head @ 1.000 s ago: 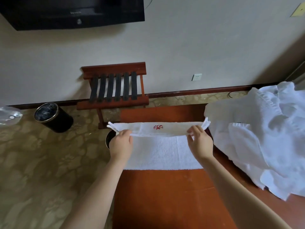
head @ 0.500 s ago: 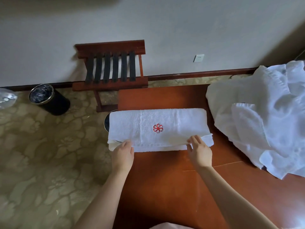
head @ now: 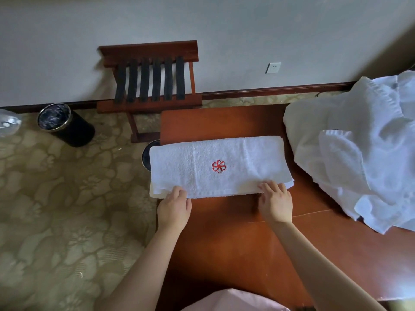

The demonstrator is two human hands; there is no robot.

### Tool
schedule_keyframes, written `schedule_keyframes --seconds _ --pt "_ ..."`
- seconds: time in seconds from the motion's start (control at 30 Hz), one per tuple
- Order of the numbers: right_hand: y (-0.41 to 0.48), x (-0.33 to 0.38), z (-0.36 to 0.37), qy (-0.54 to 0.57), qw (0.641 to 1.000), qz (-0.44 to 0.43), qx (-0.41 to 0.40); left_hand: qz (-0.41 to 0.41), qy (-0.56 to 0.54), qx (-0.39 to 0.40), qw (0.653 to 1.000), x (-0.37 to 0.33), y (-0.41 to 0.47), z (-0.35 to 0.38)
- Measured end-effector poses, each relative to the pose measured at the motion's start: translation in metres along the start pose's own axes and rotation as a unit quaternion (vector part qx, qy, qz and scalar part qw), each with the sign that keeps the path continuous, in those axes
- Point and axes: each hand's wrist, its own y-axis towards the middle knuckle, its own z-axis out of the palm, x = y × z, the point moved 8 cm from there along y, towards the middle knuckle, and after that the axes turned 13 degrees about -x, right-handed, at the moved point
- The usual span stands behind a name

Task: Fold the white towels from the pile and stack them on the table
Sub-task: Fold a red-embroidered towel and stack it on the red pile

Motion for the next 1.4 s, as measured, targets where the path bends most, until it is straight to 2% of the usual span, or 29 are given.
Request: schedule_keyframes --seconds 0.13,0.23,0.3,0.43,0.57,0.63,0.73,0.8,0.87,1.0,1.17,1.27,1.33,1.4 --pt "-0.003 0.000 -0.003 0.009 1.000 0.022 -0.008 -0.027 0.010 0.046 0.999 0.003 -0.013 0.006" --pt "-0.003 0.007 -0.008 0.035 0.998 0.028 -0.035 -0.019 -0.007 0.008 1.000 0.002 -0.014 -0.004" --pt "0.002 0.023 -0.009 0.050 0.998 0.005 -0.045 0.007 -0.021 -0.025 0.999 -0.005 -0.005 -0.012" --pt "0.027 0.067 -0.006 0.085 0.995 -0.041 -0.039 0.037 -0.065 -0.037 0.996 -0.028 0.031 -0.009" --pt "0.069 0.104 0.005 0.122 0.989 -0.071 -0.047 0.008 -0.053 -0.022 0.998 -0.038 0.079 0.012" --pt "0.083 0.114 0.025 0.121 0.988 -0.092 -0.016 -0.011 -0.036 -0.007 0.999 -0.036 0.094 0.029" --pt "0.083 0.098 0.070 0.074 0.988 -0.103 0.093 -0.037 -0.003 0.035 0.999 -0.020 0.090 0.060" --pt "0.077 0.077 0.090 0.035 0.983 -0.129 0.127 -0.022 0.028 0.028 0.999 -0.014 0.079 0.069" --pt "0.080 0.061 0.092 0.019 0.982 -0.152 0.109 -0.006 0.050 0.008 0.999 -0.011 0.075 0.070" --pt "0.101 0.024 0.087 -0.023 0.993 -0.086 0.078 -0.006 0.067 0.001 0.998 -0.010 0.076 0.073" --pt "0.108 0.013 0.085 -0.061 0.991 -0.061 0.100 -0.008 0.080 0.006 0.997 -0.011 0.075 0.073" --pt "0.105 0.035 0.073 -0.005 0.996 -0.048 0.081 -0.012 0.070 0.017 0.997 -0.013 0.077 0.073" --pt "0.098 0.068 0.063 0.048 0.994 -0.085 0.047 -0.017 0.031 0.008 0.999 -0.014 0.079 0.067" --pt "0.088 0.096 0.068 0.081 0.989 -0.116 0.050 -0.010 -0.024 -0.022 0.999 -0.015 0.083 0.056"
